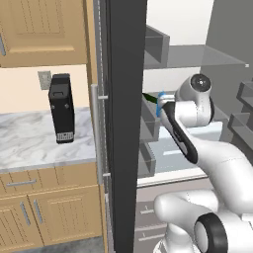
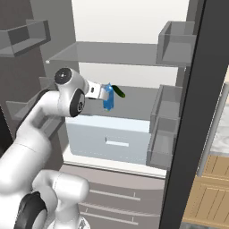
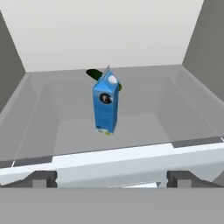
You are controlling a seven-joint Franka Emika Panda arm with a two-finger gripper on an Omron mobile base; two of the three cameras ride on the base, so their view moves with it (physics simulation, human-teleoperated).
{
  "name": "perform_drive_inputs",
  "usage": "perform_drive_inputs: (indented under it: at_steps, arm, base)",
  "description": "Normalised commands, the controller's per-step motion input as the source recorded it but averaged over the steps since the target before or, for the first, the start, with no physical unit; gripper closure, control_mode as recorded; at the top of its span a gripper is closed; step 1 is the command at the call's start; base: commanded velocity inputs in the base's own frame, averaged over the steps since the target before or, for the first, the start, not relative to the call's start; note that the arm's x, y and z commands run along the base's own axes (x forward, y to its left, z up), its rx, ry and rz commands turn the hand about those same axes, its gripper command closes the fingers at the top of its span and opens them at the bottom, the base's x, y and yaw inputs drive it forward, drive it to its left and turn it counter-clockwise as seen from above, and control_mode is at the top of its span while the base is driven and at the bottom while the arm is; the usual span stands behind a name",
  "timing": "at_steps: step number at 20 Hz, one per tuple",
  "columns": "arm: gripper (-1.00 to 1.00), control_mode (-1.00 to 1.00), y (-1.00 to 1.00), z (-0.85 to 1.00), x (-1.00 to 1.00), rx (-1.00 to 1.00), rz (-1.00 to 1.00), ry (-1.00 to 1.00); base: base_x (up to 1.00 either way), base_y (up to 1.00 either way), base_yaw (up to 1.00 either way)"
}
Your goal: Take out the milk from the fridge and place it on the tray on the counter. Then take the sugar cube near the tray and place it in the tray.
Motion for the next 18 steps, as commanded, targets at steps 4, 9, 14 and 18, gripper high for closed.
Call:
perform_drive_inputs:
  at_steps: [4, 9, 14, 18]
  arm:
    - [-1.0, -1.0, 0.0, 0.0, 0.66, 0.0, 0.0, 0.0]
    - [-1.0, -1.0, 0.0, 0.0, 0.42, 0.0, -0.01, 0.0]
    - [-1.0, -1.0, 0.0, -0.08, 0.35, 0.0, -0.02, 0.02]
    - [-1.0, -1.0, -0.03, -0.19, 0.3, 0.01, -0.02, 0.01]
  base:
    - [0.0, 0.0, 0.0]
    - [0.0, 0.0, 0.0]
    - [0.0, 0.0, 0.0]
    - [0.0, 0.0, 0.0]
